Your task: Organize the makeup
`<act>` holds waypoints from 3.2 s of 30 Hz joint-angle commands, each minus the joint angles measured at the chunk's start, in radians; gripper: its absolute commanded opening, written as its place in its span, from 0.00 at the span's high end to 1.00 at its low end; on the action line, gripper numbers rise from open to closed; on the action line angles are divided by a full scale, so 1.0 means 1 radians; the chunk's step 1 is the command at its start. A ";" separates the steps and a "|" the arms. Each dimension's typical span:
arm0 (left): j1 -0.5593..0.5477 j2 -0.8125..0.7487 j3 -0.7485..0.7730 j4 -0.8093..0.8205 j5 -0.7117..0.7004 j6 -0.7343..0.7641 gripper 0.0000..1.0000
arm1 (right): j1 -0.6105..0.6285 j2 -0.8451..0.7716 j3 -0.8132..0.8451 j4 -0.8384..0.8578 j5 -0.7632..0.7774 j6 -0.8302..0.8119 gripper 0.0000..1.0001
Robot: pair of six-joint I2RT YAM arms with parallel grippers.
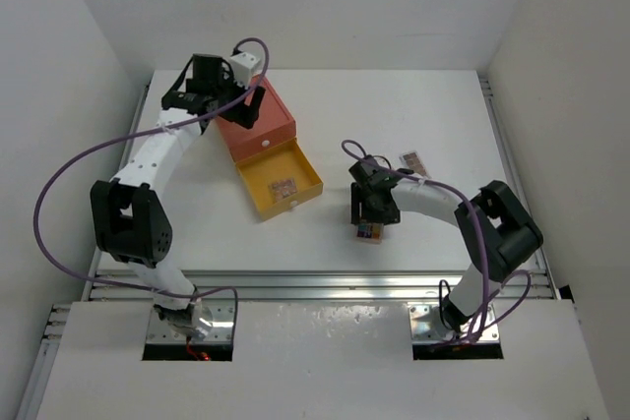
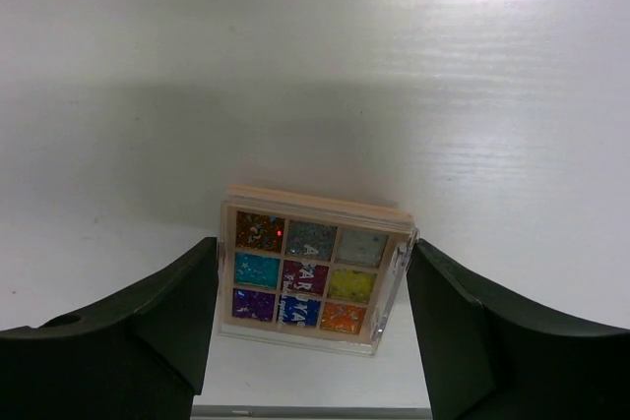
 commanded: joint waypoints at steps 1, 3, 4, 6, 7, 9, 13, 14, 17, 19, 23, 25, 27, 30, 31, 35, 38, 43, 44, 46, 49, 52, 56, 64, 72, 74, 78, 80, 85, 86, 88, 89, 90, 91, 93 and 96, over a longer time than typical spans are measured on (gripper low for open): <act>0.063 0.034 0.042 0.036 -0.056 -0.059 0.14 | 0.010 -0.104 0.110 -0.039 0.066 -0.091 0.70; 0.073 0.052 0.042 0.047 -0.056 -0.059 0.14 | 0.015 -0.124 0.191 -0.018 0.077 -0.124 0.70; 0.083 0.067 0.042 0.047 -0.066 -0.059 0.14 | 0.026 -0.137 0.228 -0.002 0.100 -0.184 0.70; 0.084 0.077 0.042 0.047 -0.075 -0.059 0.14 | 0.053 -0.132 0.308 0.036 0.103 -0.242 0.70; 0.084 0.090 0.042 0.047 -0.075 -0.059 0.14 | 0.061 -0.100 0.329 0.059 0.097 -0.269 0.70; 0.084 0.101 0.033 0.056 -0.075 -0.071 0.14 | 0.088 -0.068 0.377 0.082 0.054 -0.281 0.70; 0.084 0.110 0.022 0.056 -0.075 -0.081 0.14 | 0.142 0.162 0.637 0.099 -0.027 -0.281 0.70; 0.084 0.110 0.022 0.056 -0.084 -0.090 0.14 | 0.150 0.190 0.688 0.102 -0.030 -0.280 0.70; 0.084 0.098 0.022 0.065 -0.084 -0.090 0.14 | 0.173 0.297 0.768 0.150 -0.047 -0.223 0.70; 0.093 0.077 0.022 0.065 -0.084 -0.081 0.14 | 0.185 0.354 0.787 0.186 -0.035 -0.195 0.70; 0.093 0.057 0.022 0.065 -0.084 -0.081 0.14 | 0.205 0.422 0.797 0.240 0.017 -0.192 0.67; 0.093 0.057 0.022 0.065 -0.084 -0.081 0.14 | 0.213 0.452 0.794 0.257 0.029 -0.201 0.64; 0.093 0.048 0.031 0.065 -0.084 -0.081 0.14 | 0.214 0.480 0.797 0.285 0.008 -0.206 0.53; 0.093 0.047 0.042 0.065 -0.084 -0.081 0.14 | 0.211 0.517 0.819 0.299 -0.024 -0.224 0.32; 0.093 0.047 0.042 0.065 -0.084 -0.081 0.14 | 0.211 0.524 0.827 0.296 -0.029 -0.229 0.28; 0.093 0.038 0.051 0.056 -0.084 -0.081 0.14 | 0.213 0.508 0.851 0.286 -0.066 -0.270 0.07; 0.102 0.029 0.060 0.056 -0.084 -0.081 0.14 | 0.214 0.457 0.848 0.297 -0.099 -0.330 0.02; 0.120 0.029 0.060 0.056 -0.075 -0.081 0.13 | 0.185 0.275 0.788 0.297 -0.188 -0.447 0.00; 0.120 0.029 0.060 0.045 -0.066 -0.081 0.13 | 0.161 0.246 0.758 0.288 -0.217 -0.465 0.00; 0.130 0.020 0.060 0.045 -0.056 -0.072 0.13 | 0.065 0.134 0.704 0.253 -0.301 -0.482 0.00; 0.130 0.020 0.060 0.034 -0.046 -0.072 0.13 | -0.102 0.060 0.647 0.072 -0.420 -0.531 0.00; 0.139 0.011 0.051 0.034 -0.026 -0.072 0.13 | -0.239 0.077 0.672 -0.147 -0.366 -0.580 0.00; 0.139 0.011 0.042 0.034 -0.001 -0.061 0.13 | -0.306 0.141 0.643 -0.200 -0.392 -0.746 0.00; 0.139 0.000 0.013 0.025 -0.001 -0.033 0.13 | -0.367 0.419 0.914 -0.456 -0.415 -0.976 0.00; 0.139 -0.009 -0.006 0.025 -0.001 -0.033 0.13 | -0.378 0.511 0.897 -0.438 -0.330 -0.994 0.00; 0.139 -0.009 -0.006 0.025 -0.001 -0.024 0.13 | -0.382 0.527 0.890 -0.435 -0.333 -0.996 0.00; 0.139 -0.009 -0.006 0.025 -0.001 -0.024 0.13 | -0.381 0.561 0.885 -0.441 -0.349 -0.987 0.00; 0.139 -0.009 -0.006 0.025 -0.001 -0.024 0.12 | -0.376 0.575 0.880 -0.432 -0.372 -0.984 0.00; 0.139 -0.009 -0.006 0.025 -0.001 -0.024 0.12 | -0.343 0.600 0.891 -0.399 -0.371 -0.964 0.01; 0.139 -0.009 -0.015 0.025 -0.001 -0.024 0.12 | -0.355 0.607 0.894 -0.399 -0.363 -0.959 0.03; 0.139 -0.009 -0.015 0.025 -0.001 -0.024 0.12 | -0.349 0.620 0.896 -0.393 -0.331 -0.941 0.06; 0.139 -0.009 -0.015 0.025 -0.001 -0.024 0.12 | -0.346 0.623 0.894 -0.393 -0.322 -0.935 0.10; 0.139 -0.009 -0.015 0.025 -0.001 -0.024 0.12 | -0.344 0.618 0.882 -0.387 -0.317 -0.932 0.15; 0.139 -0.009 -0.015 0.025 -0.001 -0.024 0.12 | -0.341 0.612 0.862 -0.370 -0.313 -0.927 0.31; 0.139 -0.009 -0.015 0.025 -0.001 -0.024 0.12 | -0.338 0.597 0.828 -0.355 -0.308 -0.925 0.45; 0.139 -0.009 -0.015 0.025 -0.001 -0.024 0.12 | -0.333 0.558 0.807 -0.332 -0.311 -0.912 0.68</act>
